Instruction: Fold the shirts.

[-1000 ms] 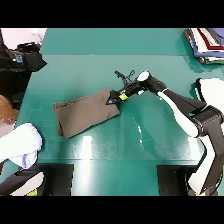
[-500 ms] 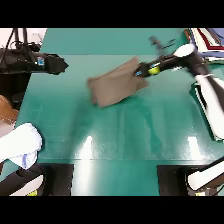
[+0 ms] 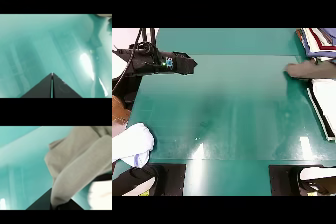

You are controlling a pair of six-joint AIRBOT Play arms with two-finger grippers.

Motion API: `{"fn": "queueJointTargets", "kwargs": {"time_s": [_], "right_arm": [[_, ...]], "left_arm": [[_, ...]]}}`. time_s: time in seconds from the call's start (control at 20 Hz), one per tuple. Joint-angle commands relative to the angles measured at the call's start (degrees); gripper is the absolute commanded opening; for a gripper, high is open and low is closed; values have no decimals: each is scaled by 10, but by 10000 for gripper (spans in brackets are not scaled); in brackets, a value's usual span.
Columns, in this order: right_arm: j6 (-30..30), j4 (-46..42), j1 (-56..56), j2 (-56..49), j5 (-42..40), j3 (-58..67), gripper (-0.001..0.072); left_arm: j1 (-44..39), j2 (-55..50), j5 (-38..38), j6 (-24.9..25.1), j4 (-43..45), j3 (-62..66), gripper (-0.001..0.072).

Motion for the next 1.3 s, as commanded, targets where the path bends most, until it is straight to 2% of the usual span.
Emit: {"fn": "queueJointTargets", "kwargs": {"time_s": [0.0,0.15,0.45,0.75,1.2,1.25], "right_arm": [[7,4,-76,1,-19,1,15],[2,80,-90,1,-31,30,14],[4,83,-94,7,37,181,15],[4,79,-143,110,66,54,14],[5,-163,-269,262,127,-207,20],[5,-174,-287,270,131,-236,104]], "left_arm": [[-9,0,12,-9,-1,0,27],[-9,-6,11,-10,-2,0,28],[-9,-7,10,-9,-2,0,28],[-9,-7,9,-8,-2,0,28],[-9,-7,5,-3,0,0,28],[-9,-7,5,-3,0,0,28]]}}
